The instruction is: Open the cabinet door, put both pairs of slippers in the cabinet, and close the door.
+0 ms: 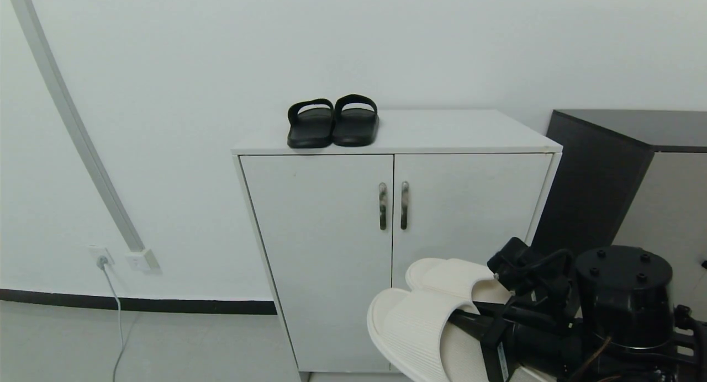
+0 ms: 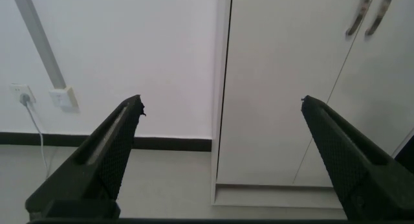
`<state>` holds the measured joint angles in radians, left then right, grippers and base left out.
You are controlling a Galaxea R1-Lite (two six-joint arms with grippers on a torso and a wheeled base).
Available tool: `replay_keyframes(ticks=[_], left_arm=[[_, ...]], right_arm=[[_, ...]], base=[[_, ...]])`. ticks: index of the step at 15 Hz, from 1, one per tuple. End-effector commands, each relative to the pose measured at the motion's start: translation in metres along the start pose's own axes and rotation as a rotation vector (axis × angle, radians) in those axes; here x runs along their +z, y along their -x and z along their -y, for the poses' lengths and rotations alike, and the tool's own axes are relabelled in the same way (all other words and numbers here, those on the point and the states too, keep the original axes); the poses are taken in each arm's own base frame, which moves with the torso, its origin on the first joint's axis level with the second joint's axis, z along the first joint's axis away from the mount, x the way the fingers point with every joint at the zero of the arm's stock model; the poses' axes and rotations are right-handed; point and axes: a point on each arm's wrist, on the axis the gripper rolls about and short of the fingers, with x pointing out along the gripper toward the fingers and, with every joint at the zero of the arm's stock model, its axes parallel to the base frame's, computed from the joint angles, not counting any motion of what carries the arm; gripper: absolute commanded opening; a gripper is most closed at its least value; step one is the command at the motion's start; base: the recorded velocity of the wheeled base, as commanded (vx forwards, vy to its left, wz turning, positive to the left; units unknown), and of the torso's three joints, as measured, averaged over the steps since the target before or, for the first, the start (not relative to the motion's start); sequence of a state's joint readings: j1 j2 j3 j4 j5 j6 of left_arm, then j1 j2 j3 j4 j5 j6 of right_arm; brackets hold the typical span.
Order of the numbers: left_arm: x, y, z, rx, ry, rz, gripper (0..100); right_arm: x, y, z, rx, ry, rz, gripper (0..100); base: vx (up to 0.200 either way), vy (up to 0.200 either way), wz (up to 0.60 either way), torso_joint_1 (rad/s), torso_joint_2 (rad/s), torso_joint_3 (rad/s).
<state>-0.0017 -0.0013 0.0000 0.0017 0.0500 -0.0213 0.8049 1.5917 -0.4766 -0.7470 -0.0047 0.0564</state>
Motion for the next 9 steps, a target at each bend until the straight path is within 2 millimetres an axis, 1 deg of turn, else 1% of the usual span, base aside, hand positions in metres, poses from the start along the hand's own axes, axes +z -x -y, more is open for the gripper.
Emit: replay_keyframes(ticks=[1, 4, 6, 9], left_arm=[[0.0, -0.0001, 0.0, 0.001, 0.0, -0.001, 100], [-0.0001, -0.0001, 0.0, 0.001, 0.0, -0.003, 100], [0.0, -0.0001, 0.0, 0.001, -0.001, -0.001, 100], [0.0, -0.0001, 0.0, 0.001, -0.001, -0.001, 100]], right_arm=[[-0.0011, -0.0003, -0.0001, 0.0, 0.0, -0.005, 0], [-0.0018, -0.0005, 0.0, 0.002, 0.0, -0.008, 0], [-0.0022, -0.0012, 0.0, 0.0, 0.0, -0.009, 0], [-0.0035, -0.0009, 0.0001, 0.0, 0.0, -0.014, 0]], base=[[0.0, 0.0, 0.0, -0.11, 0.46, 0.349], [0.0, 0.0, 0.0, -0.089, 0.46, 0.355], [0.0, 0.0, 0.0, -0.044, 0.43, 0.366], [0.0, 0.0, 0.0, -0.002, 0.04, 0.025]])
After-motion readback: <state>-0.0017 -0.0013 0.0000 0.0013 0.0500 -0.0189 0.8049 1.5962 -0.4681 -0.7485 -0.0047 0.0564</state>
